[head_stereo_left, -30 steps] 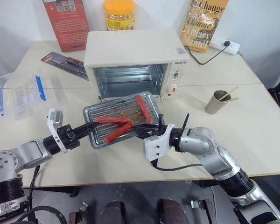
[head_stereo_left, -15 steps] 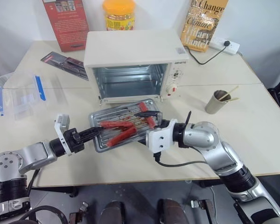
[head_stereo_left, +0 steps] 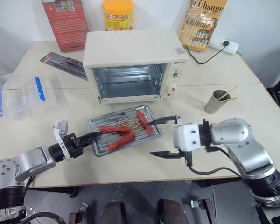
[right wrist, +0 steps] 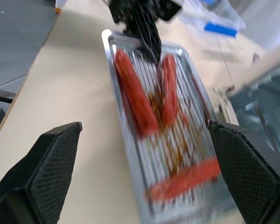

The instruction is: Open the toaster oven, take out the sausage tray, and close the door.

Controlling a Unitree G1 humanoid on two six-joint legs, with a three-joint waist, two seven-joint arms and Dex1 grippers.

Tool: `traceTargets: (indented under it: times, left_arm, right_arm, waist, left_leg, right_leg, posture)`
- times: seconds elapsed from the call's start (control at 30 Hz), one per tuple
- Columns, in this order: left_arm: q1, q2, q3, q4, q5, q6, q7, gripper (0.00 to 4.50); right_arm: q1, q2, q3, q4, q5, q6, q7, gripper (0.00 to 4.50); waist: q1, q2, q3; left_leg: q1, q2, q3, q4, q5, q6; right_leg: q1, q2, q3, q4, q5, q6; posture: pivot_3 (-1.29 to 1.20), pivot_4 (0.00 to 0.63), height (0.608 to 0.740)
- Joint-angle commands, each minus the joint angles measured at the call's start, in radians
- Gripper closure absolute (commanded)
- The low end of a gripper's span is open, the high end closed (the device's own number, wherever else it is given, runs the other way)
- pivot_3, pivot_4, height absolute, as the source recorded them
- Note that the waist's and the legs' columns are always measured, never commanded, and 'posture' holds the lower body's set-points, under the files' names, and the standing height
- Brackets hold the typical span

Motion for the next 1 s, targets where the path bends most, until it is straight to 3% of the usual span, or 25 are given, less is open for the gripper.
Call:
traceTargets:
  times: [0.03, 0.37, 0.5, 0.67, 0.83, 0.87, 1.0]
  left_arm:
    - [0.016, -0.008, 0.028, -0.065, -0.048, -0.016, -0.009, 4.50]
    - [0.178, -0.071, 0.190, -0.210, -0.048, -0.062, -0.034, 4.50]
    - [0.287, -0.120, 0.280, -0.271, -0.048, -0.100, -0.029, 4.50]
    - [0.411, -0.219, 0.360, -0.374, -0.048, -0.175, -0.013, 4.50]
    - [0.510, -0.327, 0.410, -0.486, -0.048, -0.281, 0.018, 4.50]
    - [0.524, -0.337, 0.417, -0.499, -0.048, -0.295, 0.023, 4.50]
    - [0.596, -0.400, 0.466, -0.545, -0.048, -0.364, 0.022, 4.50]
  right_arm:
    - [-0.001, -0.030, -0.052, 0.023, 0.044, 0.009, 0.019, 0.03]
    - [0.009, -0.081, -0.099, 0.263, 0.001, -0.061, 0.029, 0.03]
    - [0.017, -0.065, -0.111, 0.373, -0.016, -0.116, 0.014, 0.90]
    - [0.020, -0.051, -0.073, 0.518, -0.065, -0.214, 0.028, 2.54]
    - [-0.015, 0.030, -0.038, 0.667, -0.108, -0.286, 0.006, 4.25]
    - [-0.022, 0.043, -0.032, 0.694, -0.117, -0.301, 0.002, 4.48]
    - [-0.061, 0.123, 0.001, 0.817, -0.155, -0.362, -0.025, 4.48]
  waist:
    - [0.000, 0.000, 0.000]
    - [-0.001, 0.000, 0.000]
    - [-0.002, 0.000, 0.000]
    - [0.001, 0.000, 0.000]
    - [0.001, -0.001, 0.000]
    - [0.000, -0.001, 0.000]
    - [-0.003, -0.001, 0.000]
  left_leg:
    - [0.000, 0.000, 0.000, 0.000, 0.000, 0.000]
    - [0.000, 0.000, 0.003, 0.000, 0.000, 0.000]
    - [0.000, 0.000, 0.004, 0.000, 0.000, 0.000]
    - [0.000, 0.000, 0.004, 0.000, 0.000, 0.000]
    - [0.000, 0.000, 0.004, 0.001, -0.001, 0.001]
    - [0.000, 0.000, 0.004, 0.001, -0.001, 0.001]
    - [0.000, 0.000, 0.004, 0.001, -0.001, 0.001]
  right_leg:
    - [0.000, 0.000, 0.000, 0.000, 0.000, 0.000]
    - [0.000, 0.000, 0.000, -0.002, 0.000, 0.000]
    - [0.000, 0.000, 0.001, -0.002, 0.000, 0.000]
    - [0.001, 0.000, 0.001, -0.004, 0.000, 0.000]
    - [0.002, 0.000, 0.001, -0.006, 0.000, -0.001]
    - [0.002, 0.000, 0.001, -0.006, 0.000, -0.001]
    - [0.002, 0.000, 0.002, -0.007, 0.000, -0.001]
  posture:
    - [0.00, 0.150, 0.740]
    - [0.00, 0.150, 0.740]
    - [0.00, 0.150, 0.740]
    - [0.00, 0.150, 0.740]
    - [0.00, 0.150, 0.740]
    - [0.00, 0.150, 0.740]
    - [0.00, 0.150, 0.740]
